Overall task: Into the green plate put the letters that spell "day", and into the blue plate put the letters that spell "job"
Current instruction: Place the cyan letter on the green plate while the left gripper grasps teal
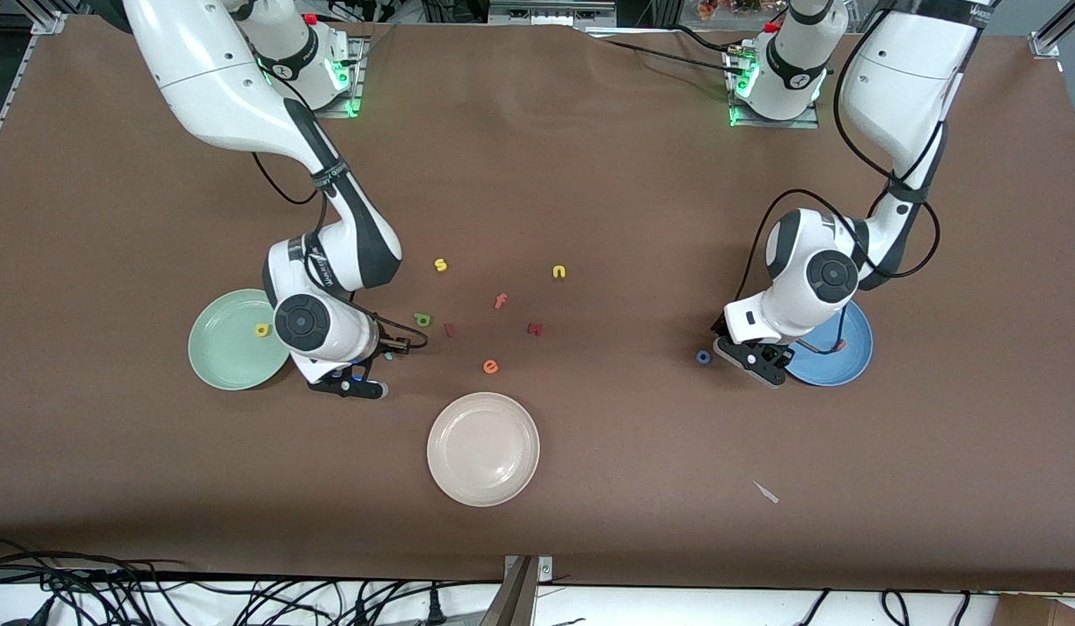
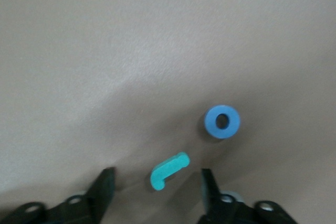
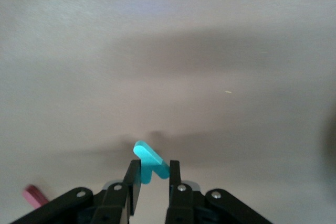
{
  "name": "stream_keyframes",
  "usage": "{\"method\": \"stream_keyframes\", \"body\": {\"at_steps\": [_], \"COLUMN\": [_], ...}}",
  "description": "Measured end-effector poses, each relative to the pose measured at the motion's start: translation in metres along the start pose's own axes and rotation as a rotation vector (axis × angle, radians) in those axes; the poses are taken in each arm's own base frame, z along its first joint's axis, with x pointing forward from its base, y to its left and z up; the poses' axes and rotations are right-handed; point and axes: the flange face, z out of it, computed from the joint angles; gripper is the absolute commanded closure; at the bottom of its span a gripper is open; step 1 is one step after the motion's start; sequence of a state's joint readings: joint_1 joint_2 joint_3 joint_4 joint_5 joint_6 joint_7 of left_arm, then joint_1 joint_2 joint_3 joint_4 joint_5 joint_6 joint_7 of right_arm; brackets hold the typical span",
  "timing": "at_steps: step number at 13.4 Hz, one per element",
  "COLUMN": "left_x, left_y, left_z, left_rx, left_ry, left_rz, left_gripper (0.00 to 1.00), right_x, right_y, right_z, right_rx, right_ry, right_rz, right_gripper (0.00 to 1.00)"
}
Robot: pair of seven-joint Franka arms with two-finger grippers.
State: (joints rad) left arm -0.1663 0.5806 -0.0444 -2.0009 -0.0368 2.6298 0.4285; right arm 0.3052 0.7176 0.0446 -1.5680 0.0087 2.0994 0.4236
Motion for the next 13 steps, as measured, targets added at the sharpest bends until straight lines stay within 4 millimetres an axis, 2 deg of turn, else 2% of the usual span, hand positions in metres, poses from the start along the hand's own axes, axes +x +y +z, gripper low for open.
{"method": "stream_keyframes", "body": {"at_steps": [3, 6, 7, 9, 13], "left_x": [0.0, 0.004, 0.007, 0.009, 0.009], "left_y": [-0.001, 0.002, 0.006, 0.011, 0.011], "left_z": [0.0, -0.002, -0.003, -0.003, -0.002], "left_rx": [0.003, 0.004, 0.005, 0.005, 0.006], "left_ry": [0.002, 0.008, 0.011, 0.011, 0.01], "left_rz": [0.009, 0.016, 0.023, 0.033, 0.033], "left_gripper": [0.35, 0.32, 0.34, 0.45, 0.47], "right_x": [0.002, -0.008, -0.012, -0.018, -0.029], "right_y": [0.028, 0.054, 0.067, 0.101, 0.17], "right_z": [-0.025, -0.04, -0.045, -0.051, -0.044], "right_rx": [-0.065, -0.123, -0.132, -0.14, -0.15], "right_ry": [0.004, 0.013, 0.011, 0.022, 0.075], "right_rz": [-0.087, -0.173, -0.201, -0.261, -0.393], "right_gripper": [0.87, 0.87, 0.87, 0.87, 0.87]}}
